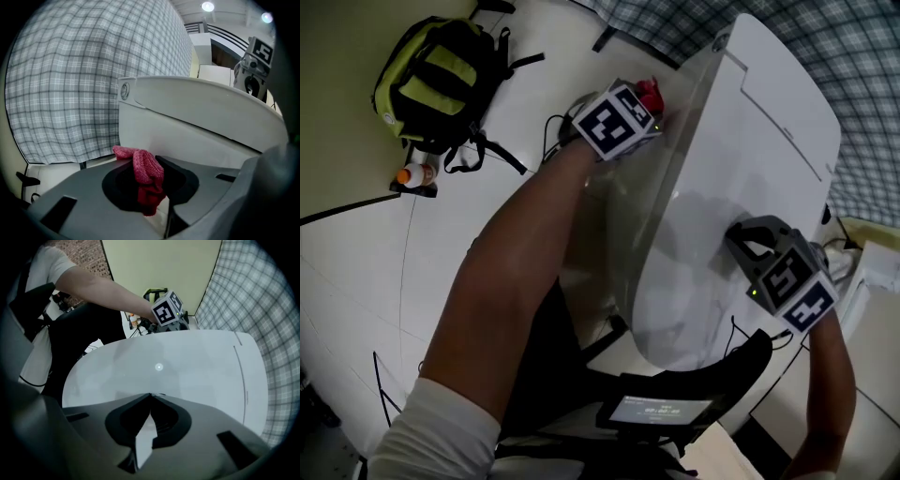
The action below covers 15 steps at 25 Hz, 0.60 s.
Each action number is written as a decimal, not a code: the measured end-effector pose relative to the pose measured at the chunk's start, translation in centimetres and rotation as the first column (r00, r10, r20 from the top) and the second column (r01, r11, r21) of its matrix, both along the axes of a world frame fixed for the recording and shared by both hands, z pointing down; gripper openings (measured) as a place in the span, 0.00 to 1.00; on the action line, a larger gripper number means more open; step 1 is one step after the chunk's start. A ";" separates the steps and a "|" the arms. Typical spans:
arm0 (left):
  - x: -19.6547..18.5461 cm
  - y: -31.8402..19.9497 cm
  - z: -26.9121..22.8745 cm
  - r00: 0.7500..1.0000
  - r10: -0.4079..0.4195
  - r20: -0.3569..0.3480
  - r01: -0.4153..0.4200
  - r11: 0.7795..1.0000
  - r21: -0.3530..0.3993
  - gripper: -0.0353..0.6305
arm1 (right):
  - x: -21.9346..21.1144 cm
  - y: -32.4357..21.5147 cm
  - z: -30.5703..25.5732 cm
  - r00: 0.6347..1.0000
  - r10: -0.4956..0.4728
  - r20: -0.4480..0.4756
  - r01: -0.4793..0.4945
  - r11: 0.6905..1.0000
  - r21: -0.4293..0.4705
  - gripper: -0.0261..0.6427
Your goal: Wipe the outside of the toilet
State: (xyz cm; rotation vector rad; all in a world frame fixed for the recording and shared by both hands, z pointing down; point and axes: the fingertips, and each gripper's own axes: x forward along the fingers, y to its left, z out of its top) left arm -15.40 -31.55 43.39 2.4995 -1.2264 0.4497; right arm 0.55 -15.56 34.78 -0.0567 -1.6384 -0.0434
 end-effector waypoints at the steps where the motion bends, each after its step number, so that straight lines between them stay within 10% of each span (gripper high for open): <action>1: 0.0 -0.7 0.0 1.000 -0.004 -0.002 0.005 1.000 0.005 0.17 | 0.0 0.0 0.0 1.000 0.018 0.005 -0.018 1.000 -0.017 0.05; 10: -0.2 -6.3 0.6 0.999 -0.033 0.026 0.033 0.999 0.034 0.17 | -0.5 0.2 0.0 0.999 0.009 -0.043 -0.012 0.996 -0.083 0.05; 15: -0.9 -9.3 -0.1 0.981 -0.092 0.170 0.071 0.989 0.126 0.17 | -0.6 0.1 0.1 0.999 0.019 -0.051 -0.025 0.993 -0.114 0.05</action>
